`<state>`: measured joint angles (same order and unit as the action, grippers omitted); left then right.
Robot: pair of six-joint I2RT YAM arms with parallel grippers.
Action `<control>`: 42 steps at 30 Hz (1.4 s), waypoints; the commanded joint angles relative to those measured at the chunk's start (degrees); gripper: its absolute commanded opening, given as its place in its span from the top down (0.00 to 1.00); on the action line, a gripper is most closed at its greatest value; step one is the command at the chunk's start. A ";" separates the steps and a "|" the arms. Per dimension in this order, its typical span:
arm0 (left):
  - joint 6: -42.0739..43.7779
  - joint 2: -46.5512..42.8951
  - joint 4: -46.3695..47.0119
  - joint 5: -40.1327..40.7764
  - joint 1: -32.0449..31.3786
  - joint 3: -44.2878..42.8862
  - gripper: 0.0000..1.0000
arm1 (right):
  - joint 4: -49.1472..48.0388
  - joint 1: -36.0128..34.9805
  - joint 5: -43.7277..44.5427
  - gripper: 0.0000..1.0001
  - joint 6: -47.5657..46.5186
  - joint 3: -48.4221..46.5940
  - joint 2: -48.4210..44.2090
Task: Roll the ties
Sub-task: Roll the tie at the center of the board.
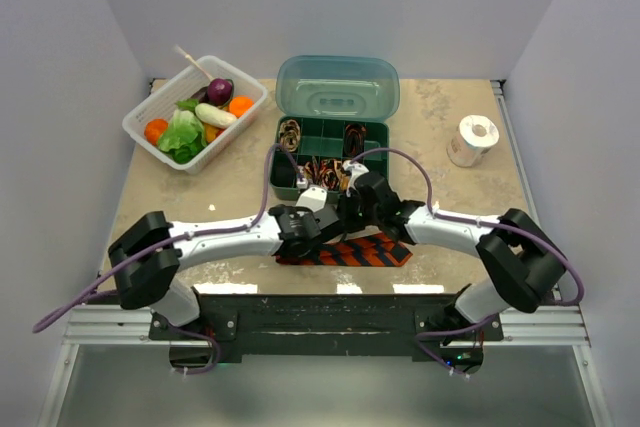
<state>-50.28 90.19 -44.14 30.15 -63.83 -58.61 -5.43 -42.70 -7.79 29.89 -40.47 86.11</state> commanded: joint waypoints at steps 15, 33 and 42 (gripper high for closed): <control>4.14 -34.19 24.97 -27.85 24.18 27.03 0.25 | -6.52 -12.67 -5.74 0.99 1.22 -11.03 6.79; 3.52 -34.39 47.74 -52.56 38.87 44.63 0.25 | -5.29 -13.20 -2.49 0.99 1.22 -5.86 7.50; 1.15 -32.98 55.03 -55.55 38.87 48.85 0.27 | -5.29 -13.11 -0.56 0.99 1.05 -3.48 6.53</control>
<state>-47.53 56.05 4.75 -22.20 -25.28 -11.42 -11.49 -55.88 -11.03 31.33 -45.58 94.21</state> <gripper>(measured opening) 0.733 0.011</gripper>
